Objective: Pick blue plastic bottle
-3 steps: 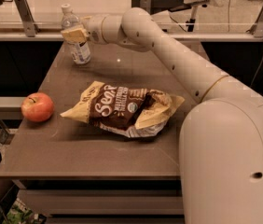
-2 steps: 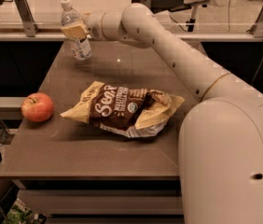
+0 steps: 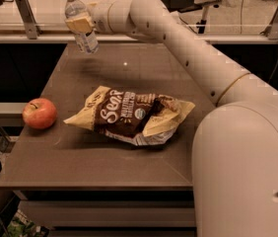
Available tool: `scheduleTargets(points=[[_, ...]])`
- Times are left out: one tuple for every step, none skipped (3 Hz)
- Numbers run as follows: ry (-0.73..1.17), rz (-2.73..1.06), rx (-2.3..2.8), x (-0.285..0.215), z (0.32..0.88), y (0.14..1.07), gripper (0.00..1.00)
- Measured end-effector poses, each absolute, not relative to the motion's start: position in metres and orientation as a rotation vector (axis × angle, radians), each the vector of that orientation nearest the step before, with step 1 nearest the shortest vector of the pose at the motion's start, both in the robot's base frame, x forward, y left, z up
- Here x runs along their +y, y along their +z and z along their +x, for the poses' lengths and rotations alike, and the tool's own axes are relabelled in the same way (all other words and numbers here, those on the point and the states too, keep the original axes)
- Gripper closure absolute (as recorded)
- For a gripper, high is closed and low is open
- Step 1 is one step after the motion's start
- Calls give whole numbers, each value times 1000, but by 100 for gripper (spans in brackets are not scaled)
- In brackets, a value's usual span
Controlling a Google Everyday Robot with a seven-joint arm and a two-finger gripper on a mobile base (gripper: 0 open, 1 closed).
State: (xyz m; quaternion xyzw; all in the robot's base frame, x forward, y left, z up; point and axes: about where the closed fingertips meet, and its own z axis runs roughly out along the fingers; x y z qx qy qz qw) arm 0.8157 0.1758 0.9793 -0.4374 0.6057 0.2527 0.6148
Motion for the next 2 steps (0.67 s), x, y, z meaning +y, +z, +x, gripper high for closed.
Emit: scheduleTargets(points=[[543, -1019, 1369, 174, 814, 997, 100], [486, -1035, 1328, 171, 809, 1024, 100]])
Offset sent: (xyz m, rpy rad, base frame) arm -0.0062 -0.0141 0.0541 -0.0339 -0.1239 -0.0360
